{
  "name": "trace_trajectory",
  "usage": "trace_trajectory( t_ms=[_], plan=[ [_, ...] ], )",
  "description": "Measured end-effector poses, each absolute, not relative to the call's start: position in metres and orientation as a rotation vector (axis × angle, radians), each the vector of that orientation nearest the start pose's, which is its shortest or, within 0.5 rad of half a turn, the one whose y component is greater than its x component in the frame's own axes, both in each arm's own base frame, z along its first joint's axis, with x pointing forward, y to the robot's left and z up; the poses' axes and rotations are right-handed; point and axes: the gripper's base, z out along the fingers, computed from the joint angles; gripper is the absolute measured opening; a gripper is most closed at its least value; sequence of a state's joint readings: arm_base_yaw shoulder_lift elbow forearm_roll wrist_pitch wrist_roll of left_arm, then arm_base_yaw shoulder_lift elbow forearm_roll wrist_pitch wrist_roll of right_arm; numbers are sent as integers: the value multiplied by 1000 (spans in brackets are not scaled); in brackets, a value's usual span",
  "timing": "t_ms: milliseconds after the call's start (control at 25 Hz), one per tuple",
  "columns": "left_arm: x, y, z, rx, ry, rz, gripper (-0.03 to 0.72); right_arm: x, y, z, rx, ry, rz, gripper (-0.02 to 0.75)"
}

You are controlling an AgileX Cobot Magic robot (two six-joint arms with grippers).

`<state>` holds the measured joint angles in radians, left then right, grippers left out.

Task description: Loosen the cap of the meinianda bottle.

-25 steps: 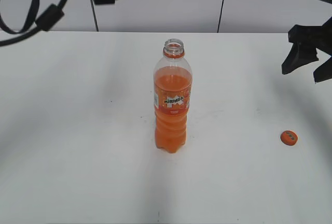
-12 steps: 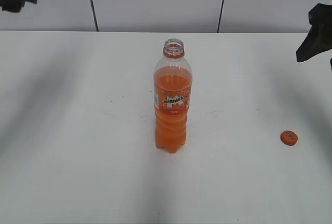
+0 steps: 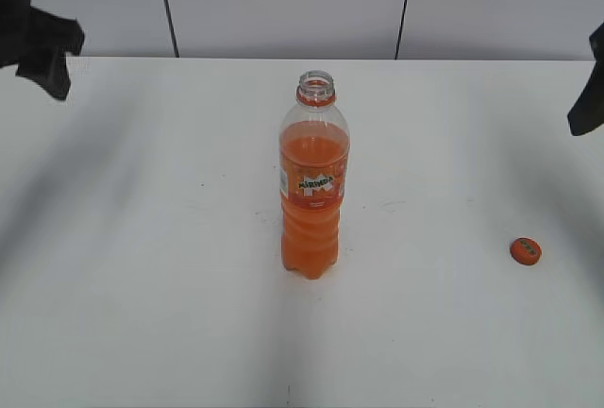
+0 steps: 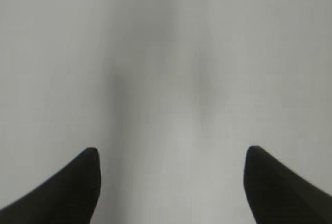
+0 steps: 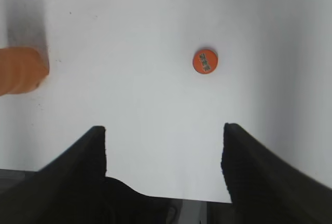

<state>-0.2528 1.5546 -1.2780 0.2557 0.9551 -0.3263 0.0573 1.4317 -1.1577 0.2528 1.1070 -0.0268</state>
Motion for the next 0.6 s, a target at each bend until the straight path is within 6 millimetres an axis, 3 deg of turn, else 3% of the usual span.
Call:
trace_trajectory(
  t_ms=[200, 600],
  plan=[
    [322, -51, 277, 51, 2960, 116, 522, 264, 34, 299, -32, 2916, 320, 518],
    [321, -49, 278, 56, 2994, 101, 521, 262, 30, 298, -53, 2951, 259, 518]
  ],
)
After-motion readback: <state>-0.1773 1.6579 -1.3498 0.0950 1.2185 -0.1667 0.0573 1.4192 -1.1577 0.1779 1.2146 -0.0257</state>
